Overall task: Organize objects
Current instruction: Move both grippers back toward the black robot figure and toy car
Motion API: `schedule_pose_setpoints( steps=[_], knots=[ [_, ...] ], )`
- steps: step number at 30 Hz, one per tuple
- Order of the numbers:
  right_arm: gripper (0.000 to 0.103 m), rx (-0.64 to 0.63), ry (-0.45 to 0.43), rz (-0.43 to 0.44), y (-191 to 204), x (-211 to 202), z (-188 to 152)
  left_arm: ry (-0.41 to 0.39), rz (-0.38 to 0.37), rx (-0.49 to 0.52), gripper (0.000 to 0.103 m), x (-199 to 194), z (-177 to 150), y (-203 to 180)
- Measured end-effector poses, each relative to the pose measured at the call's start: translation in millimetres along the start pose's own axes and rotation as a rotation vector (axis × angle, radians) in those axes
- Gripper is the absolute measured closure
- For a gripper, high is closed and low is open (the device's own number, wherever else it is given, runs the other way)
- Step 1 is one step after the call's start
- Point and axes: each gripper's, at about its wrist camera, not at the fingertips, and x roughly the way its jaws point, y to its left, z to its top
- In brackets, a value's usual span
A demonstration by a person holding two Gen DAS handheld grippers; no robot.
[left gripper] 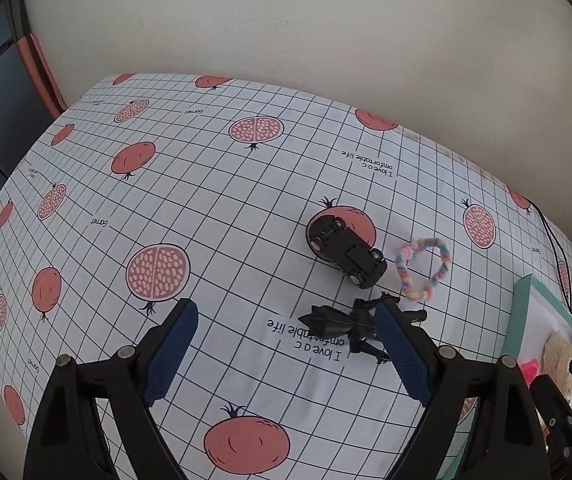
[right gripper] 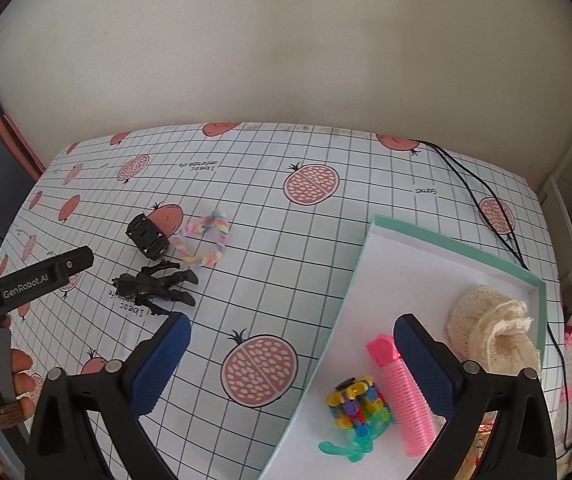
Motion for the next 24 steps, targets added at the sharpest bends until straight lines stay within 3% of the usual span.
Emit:
schedule_pose_setpoints(
  steps=[13,24],
  knots=[
    [0.000,-0.024,0.035,0.032,44,30,-1,0.037,0.035,-0.053,0.013,15,-2,21],
    [0.000,-0.010,0.049,0.019,43,42,-1,0.068,0.034,-0.062,0.013,29,-7,15]
  ],
)
